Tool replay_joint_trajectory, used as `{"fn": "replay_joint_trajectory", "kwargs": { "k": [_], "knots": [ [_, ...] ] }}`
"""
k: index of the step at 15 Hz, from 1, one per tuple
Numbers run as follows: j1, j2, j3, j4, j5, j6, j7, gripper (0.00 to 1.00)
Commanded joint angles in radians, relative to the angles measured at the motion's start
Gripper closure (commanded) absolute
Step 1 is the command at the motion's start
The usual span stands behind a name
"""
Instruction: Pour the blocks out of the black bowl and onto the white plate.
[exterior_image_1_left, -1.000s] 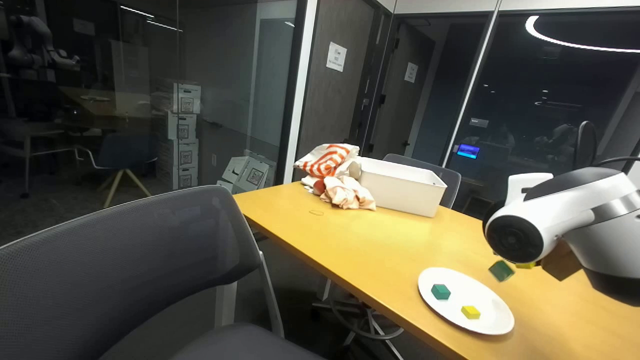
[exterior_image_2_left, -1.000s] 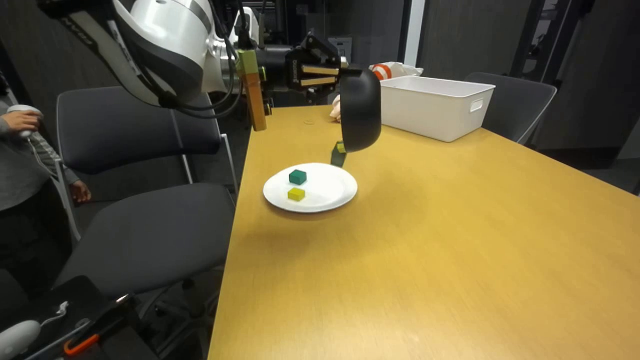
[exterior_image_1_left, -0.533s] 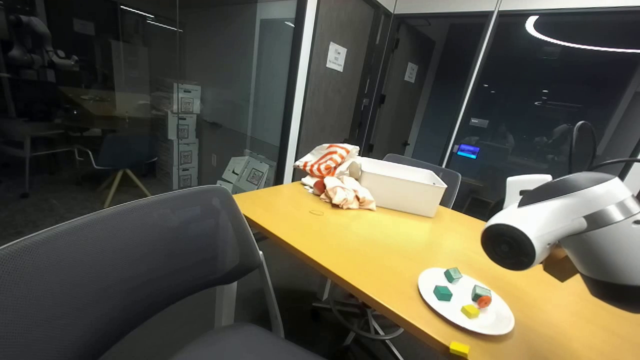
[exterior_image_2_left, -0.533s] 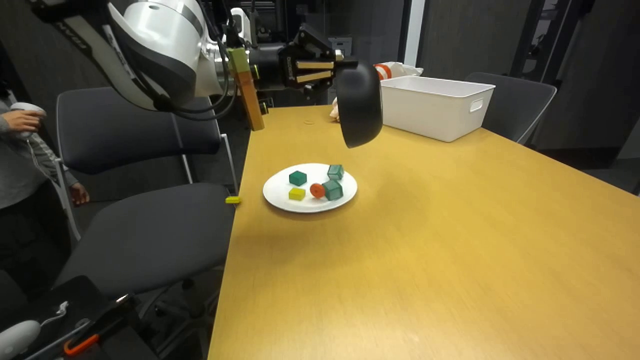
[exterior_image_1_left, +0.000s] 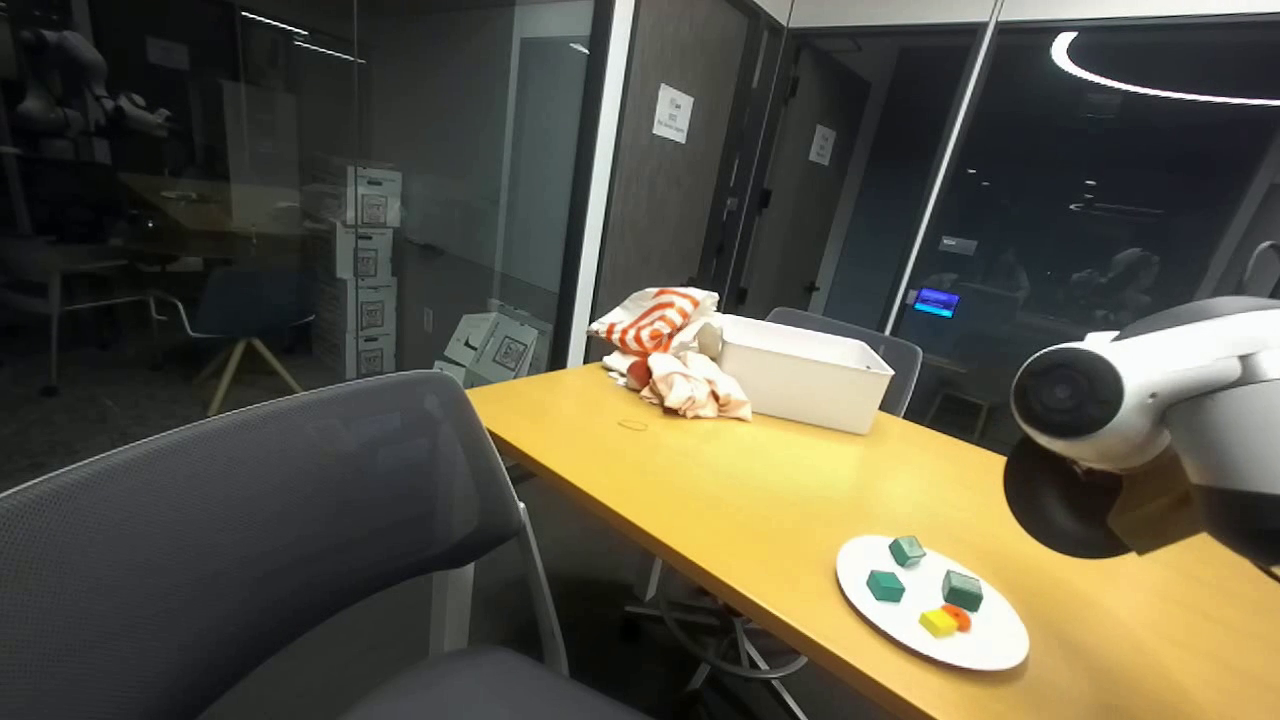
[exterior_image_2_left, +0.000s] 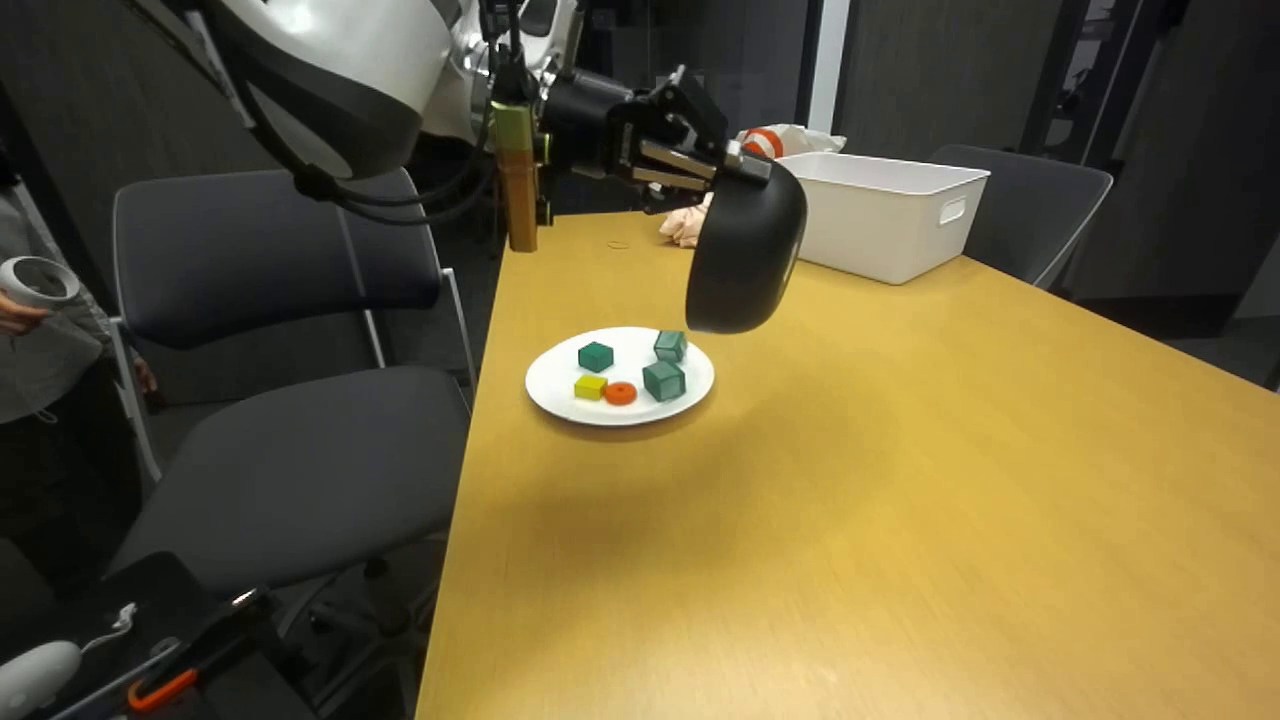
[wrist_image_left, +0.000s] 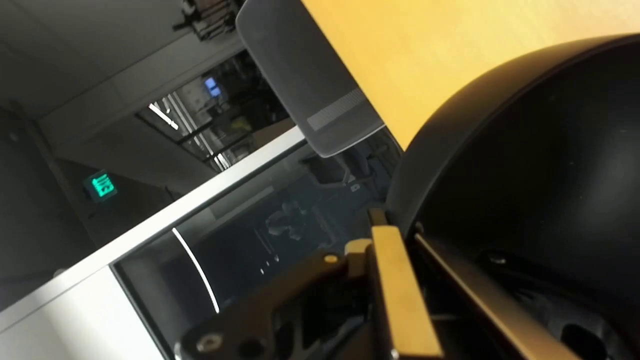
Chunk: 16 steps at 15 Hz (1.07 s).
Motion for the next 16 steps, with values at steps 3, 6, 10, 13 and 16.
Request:
{"fn": "replay_joint_trajectory", "kwargs": {
  "k": [3,6,10,13,16],
  "knots": [
    [-0.098,-0.066,-0.122,0.007,0.250,0.217,-0.132,0.95],
    [-0.137,-0.043,-0.172,0.009,0.431,0.329,-0.240,0.95],
    [-0.166,-0.018,-0.199,0.006,0.741,0.430,-0.440,0.95],
    [-0.167,0.008,-0.219,0.003,1.005,0.467,-0.619,0.95],
    [-0.169,0.058,-0.243,0.022,1.265,0.479,-0.814,0.96]
  ]
}}
